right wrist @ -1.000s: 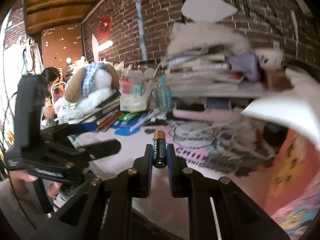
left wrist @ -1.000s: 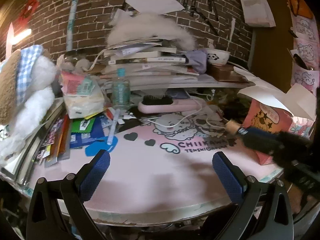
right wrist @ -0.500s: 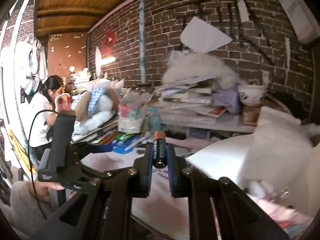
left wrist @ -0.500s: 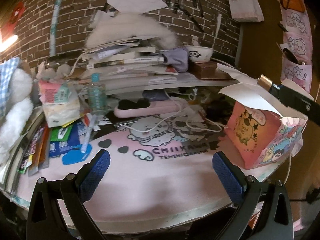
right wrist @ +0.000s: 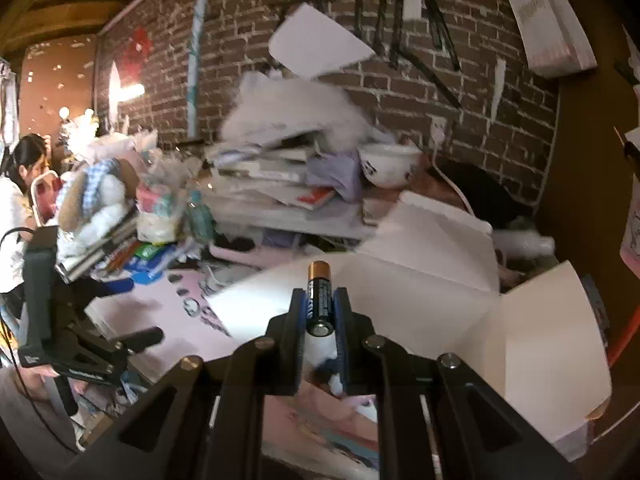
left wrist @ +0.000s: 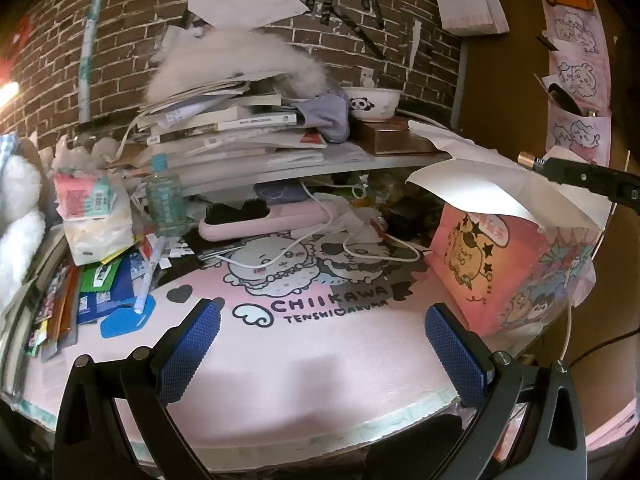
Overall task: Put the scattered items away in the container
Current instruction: 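Lift and carry the battery with the right gripper into the box, then lower the battery into the box and open the right gripper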
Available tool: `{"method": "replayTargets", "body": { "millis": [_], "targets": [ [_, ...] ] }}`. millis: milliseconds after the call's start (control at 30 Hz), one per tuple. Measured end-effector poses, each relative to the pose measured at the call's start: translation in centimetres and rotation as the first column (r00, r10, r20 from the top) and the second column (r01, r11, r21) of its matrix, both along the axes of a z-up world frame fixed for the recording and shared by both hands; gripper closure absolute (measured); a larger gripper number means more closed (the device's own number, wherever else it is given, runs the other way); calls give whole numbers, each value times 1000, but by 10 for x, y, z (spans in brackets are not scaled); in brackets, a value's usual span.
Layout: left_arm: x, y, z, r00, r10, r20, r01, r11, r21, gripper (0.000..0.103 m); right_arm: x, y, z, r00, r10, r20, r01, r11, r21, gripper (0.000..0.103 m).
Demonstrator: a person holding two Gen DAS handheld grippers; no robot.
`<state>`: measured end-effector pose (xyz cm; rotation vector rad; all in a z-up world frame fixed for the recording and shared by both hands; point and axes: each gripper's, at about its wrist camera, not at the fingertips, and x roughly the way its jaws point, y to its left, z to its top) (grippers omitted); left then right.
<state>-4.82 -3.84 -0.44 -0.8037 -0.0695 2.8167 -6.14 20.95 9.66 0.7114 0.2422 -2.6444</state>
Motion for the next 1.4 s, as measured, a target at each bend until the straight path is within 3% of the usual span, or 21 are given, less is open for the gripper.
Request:
{"method": "replayTargets", "body": {
  "millis": [333, 700, 1033, 1400],
  "targets": [
    [0, 3, -2, 1000, -7, 6, 7, 1000, -3, 0, -35, 24, -7, 988, -78, 130, 69, 995, 76, 92],
    [-2, 8, -5, 1000, -24, 17, 24, 1000, -6, 0, -74, 34, -26, 941, -159, 298, 99, 973, 207, 92],
    [0, 13, -6, 999, -38, 17, 38, 999, -3, 0, -98, 37, -40, 901, -237, 364, 109, 934, 339, 92],
    [1, 13, -6, 999, -38, 17, 38, 999, -4, 0, -118, 17, -55, 879, -222, 423, 46, 921, 386, 92]
  ]
}}
